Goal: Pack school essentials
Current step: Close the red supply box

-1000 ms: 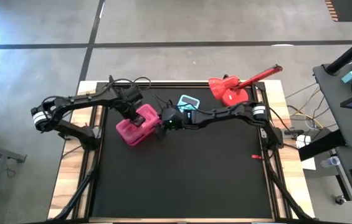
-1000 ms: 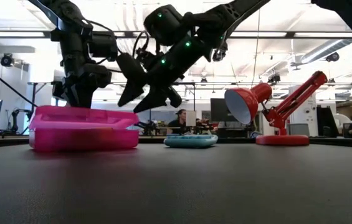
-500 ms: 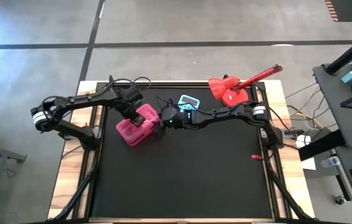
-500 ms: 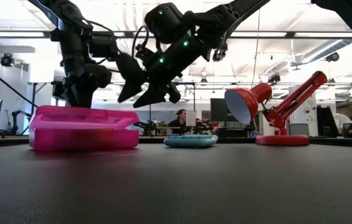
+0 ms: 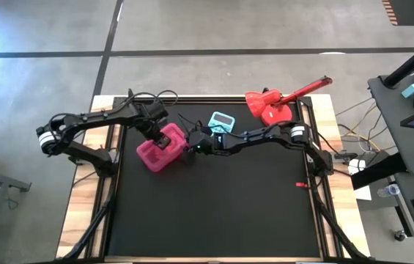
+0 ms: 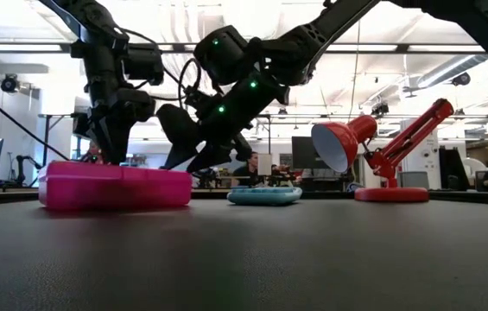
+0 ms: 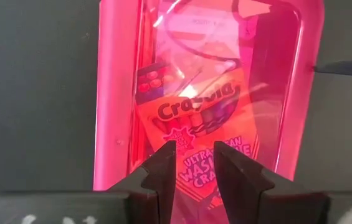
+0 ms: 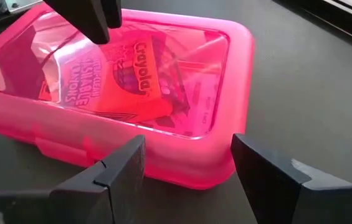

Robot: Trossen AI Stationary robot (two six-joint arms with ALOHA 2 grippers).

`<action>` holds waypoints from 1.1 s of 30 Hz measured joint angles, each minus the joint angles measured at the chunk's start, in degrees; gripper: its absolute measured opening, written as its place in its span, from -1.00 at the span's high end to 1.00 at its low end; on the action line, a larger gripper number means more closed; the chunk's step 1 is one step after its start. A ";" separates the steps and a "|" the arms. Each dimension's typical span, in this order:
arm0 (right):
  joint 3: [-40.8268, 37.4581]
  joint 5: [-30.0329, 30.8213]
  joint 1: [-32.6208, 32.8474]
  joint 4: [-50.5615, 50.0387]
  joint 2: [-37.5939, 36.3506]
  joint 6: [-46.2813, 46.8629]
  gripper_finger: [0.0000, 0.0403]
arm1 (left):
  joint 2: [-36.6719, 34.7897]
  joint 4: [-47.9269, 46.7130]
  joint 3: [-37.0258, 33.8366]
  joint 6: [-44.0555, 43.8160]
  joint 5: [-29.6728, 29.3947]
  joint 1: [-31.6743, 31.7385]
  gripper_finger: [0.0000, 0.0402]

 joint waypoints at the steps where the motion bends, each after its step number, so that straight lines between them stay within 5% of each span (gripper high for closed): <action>1: 0.00 0.00 0.00 0.00 0.04 0.00 -0.13 | -0.01 0.05 0.00 0.00 0.01 0.00 0.55; 10: 0.00 -0.07 0.00 -0.22 0.09 -0.50 -0.13 | -4.29 -0.11 0.75 -0.11 4.57 -1.39 0.55; 18: 0.00 -0.15 -0.15 -0.33 0.11 -0.20 -0.13 | -6.87 -0.67 -2.62 -3.42 5.85 -11.06 0.55; 33: 0.00 -0.25 -0.18 -0.52 0.25 0.66 -0.13 | -1.99 0.12 -5.80 -7.85 -1.45 -15.68 0.55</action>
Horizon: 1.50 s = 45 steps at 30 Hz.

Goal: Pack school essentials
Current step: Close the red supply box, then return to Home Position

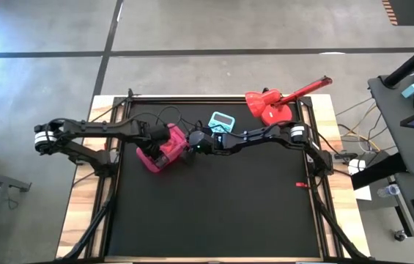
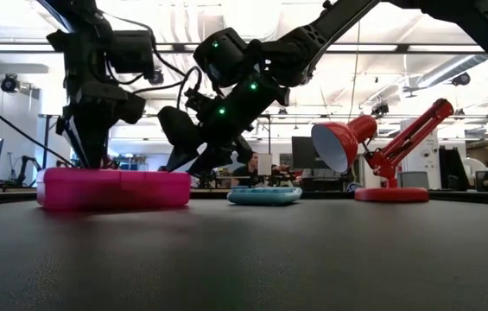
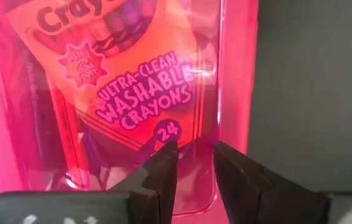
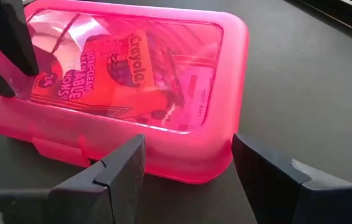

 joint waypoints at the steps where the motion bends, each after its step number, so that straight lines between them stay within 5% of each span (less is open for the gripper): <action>1: 0.00 0.00 0.01 -0.02 0.01 -0.01 -0.13 | 0.48 0.15 -0.28 0.01 -0.30 -0.04 0.55; 8: 0.00 -0.01 0.03 -0.09 -0.18 -0.07 -0.13 | 1.19 1.25 -1.05 0.20 -0.94 -0.17 0.55; 21: 4.39 -3.30 0.05 -12.47 -6.24 -2.87 -0.13 | -10.17 1.25 0.58 0.07 -1.90 -0.15 0.55; 36: 3.10 -4.61 0.71 -26.89 -25.11 -13.52 -0.13 | -31.34 8.82 2.19 0.21 -2.03 -0.17 0.55; 45: -10.42 -4.54 0.82 -27.64 -40.16 -11.26 -0.13 | -36.60 20.94 2.45 7.97 -2.07 -0.72 0.55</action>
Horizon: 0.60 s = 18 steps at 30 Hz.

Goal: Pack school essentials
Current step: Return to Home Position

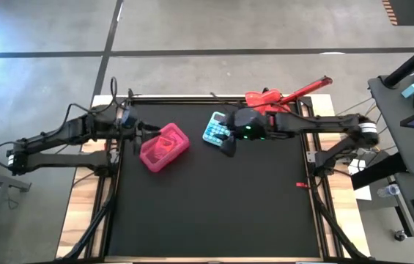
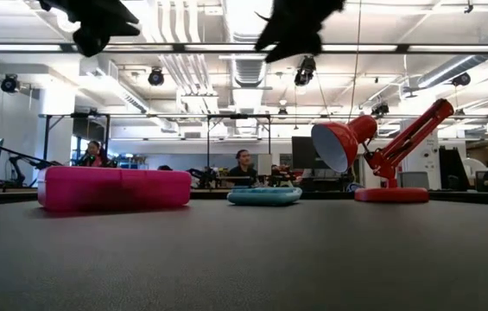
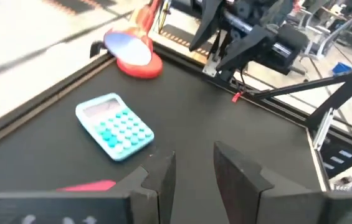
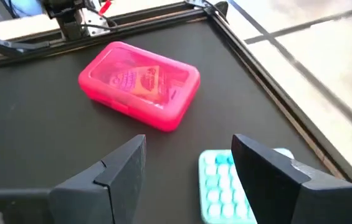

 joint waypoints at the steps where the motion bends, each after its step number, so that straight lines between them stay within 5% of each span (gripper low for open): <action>1: -2.36 0.03 0.20 0.74 -1.88 1.09 -0.13 | -0.05 0.57 -0.04 1.06 0.00 -0.02 0.55; 18: -35.78 0.56 3.15 18.26 -32.18 9.69 -0.13 | -2.08 10.29 -0.30 13.50 2.60 -0.13 0.55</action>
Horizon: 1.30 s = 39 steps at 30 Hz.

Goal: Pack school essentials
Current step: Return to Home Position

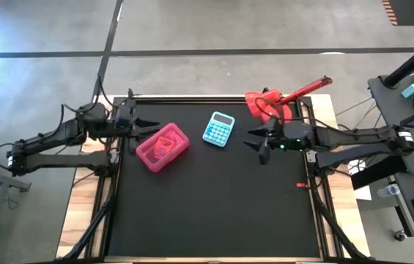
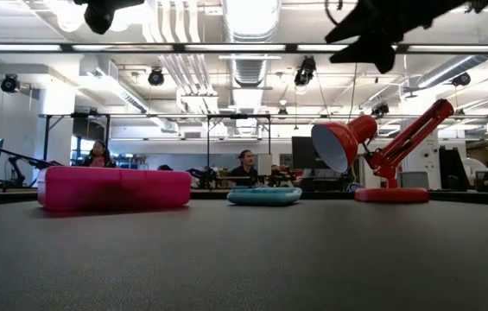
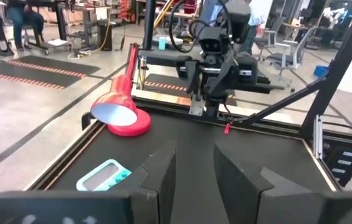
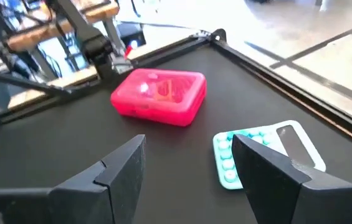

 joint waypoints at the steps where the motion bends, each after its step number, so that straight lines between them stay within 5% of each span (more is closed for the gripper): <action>1: -1.38 0.09 -0.02 0.64 -1.77 0.34 -0.13 | -0.28 -0.08 0.00 0.01 -0.02 0.04 0.55; 17: -19.15 6.11 -0.02 8.87 -19.47 2.86 -0.13 | -1.75 -0.48 -0.09 0.02 -0.87 0.02 0.55; 39: -38.16 6.08 -0.02 29.73 -21.70 11.93 -0.13 | 2.30 -0.45 -1.14 -0.35 -2.60 0.02 0.55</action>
